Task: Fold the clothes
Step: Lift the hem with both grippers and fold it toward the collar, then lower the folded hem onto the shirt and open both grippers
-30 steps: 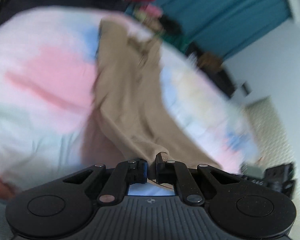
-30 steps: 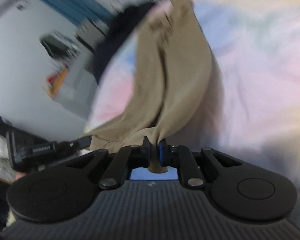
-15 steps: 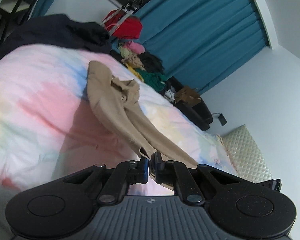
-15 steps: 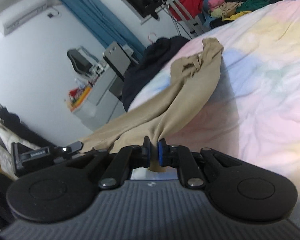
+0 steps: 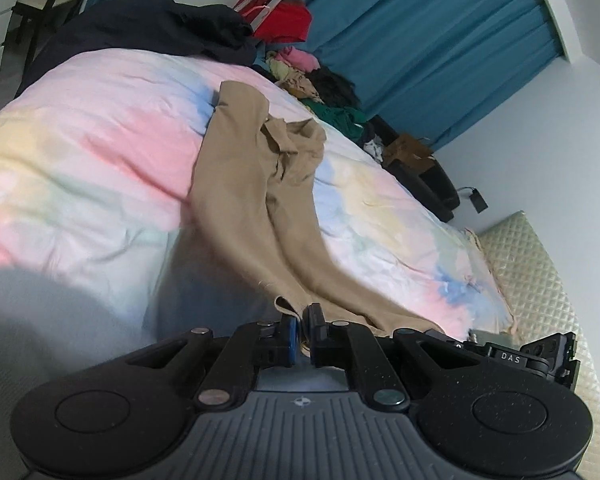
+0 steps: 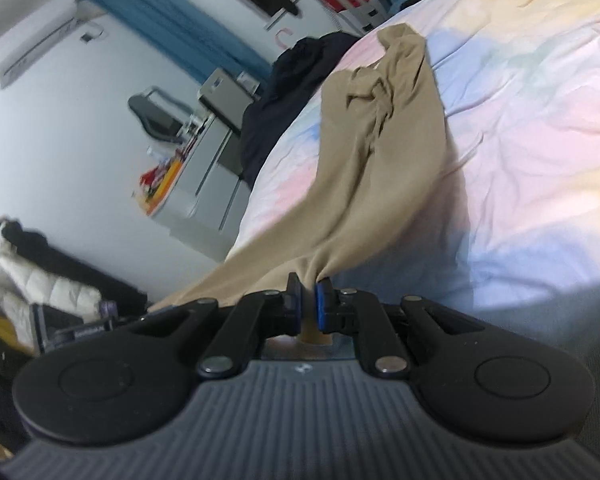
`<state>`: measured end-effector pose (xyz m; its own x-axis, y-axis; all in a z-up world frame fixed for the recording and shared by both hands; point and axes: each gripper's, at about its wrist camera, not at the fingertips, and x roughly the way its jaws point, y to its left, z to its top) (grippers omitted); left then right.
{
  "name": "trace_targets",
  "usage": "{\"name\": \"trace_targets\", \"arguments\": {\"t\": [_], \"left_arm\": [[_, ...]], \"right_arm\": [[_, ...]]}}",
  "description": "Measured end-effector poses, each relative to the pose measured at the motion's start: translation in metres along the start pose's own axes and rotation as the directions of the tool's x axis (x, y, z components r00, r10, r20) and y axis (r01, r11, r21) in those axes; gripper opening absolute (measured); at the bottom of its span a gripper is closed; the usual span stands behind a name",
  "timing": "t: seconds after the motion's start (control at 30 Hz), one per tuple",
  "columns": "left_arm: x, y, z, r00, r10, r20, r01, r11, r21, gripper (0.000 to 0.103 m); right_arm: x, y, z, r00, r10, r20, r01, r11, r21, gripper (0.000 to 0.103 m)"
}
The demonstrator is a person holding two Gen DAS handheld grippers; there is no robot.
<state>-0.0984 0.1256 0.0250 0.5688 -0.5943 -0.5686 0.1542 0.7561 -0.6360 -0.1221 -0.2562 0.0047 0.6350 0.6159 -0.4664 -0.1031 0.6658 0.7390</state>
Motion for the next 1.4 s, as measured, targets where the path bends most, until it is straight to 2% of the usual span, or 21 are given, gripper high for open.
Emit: {"name": "trace_targets", "arguments": {"t": [0.13, 0.33, 0.53, 0.67, 0.9, 0.97, 1.1, 1.17, 1.4], "left_arm": [[0.042, -0.003, 0.05, 1.0, 0.031, 0.003, -0.031, 0.999, 0.013, 0.006], [0.115, 0.004, 0.131, 0.992, 0.113, 0.064, -0.114, 0.993, 0.007, 0.006], [0.182, 0.019, 0.175, 0.978, 0.19, 0.086, -0.194, 0.981, 0.031, 0.006], [0.219, 0.044, 0.185, 0.975, 0.206, 0.083, -0.208, 0.978, 0.019, 0.006], [0.272, 0.067, 0.198, 0.957, 0.274, 0.094, -0.282, 0.956, 0.086, 0.006], [0.285, 0.07, 0.203, 0.951, 0.292, 0.102, -0.303, 0.946, 0.117, 0.006], [0.31, 0.077, 0.203, 0.926, 0.36, 0.114, -0.376, 0.91, 0.177, 0.006], [0.317, 0.082, 0.202, 0.927, 0.36, 0.103, -0.372, 0.913, 0.168, 0.006], [0.31, 0.066, 0.195, 0.916, 0.374, 0.145, -0.399, 0.885, 0.239, 0.007]], "right_arm": [[0.033, -0.013, 0.041, 0.999, -0.025, 0.038, 0.023, 0.999, 0.045, 0.01], [0.099, -0.033, 0.108, 0.993, -0.079, 0.093, 0.073, 0.995, 0.064, 0.011], [0.164, -0.065, 0.151, 0.985, -0.142, 0.099, 0.133, 0.987, 0.091, 0.011], [0.195, -0.089, 0.164, 0.984, -0.159, 0.083, 0.149, 0.982, 0.116, 0.011], [0.242, -0.124, 0.175, 0.982, -0.182, 0.044, 0.176, 0.978, 0.108, 0.011], [0.253, -0.132, 0.179, 0.98, -0.199, 0.029, 0.194, 0.975, 0.107, 0.011], [0.263, -0.134, 0.184, 0.975, -0.219, 0.035, 0.216, 0.974, 0.069, 0.011], [0.267, -0.135, 0.184, 0.973, -0.228, 0.035, 0.226, 0.973, 0.053, 0.011], [0.265, -0.138, 0.182, 0.974, -0.224, 0.032, 0.222, 0.973, 0.068, 0.012]]}}
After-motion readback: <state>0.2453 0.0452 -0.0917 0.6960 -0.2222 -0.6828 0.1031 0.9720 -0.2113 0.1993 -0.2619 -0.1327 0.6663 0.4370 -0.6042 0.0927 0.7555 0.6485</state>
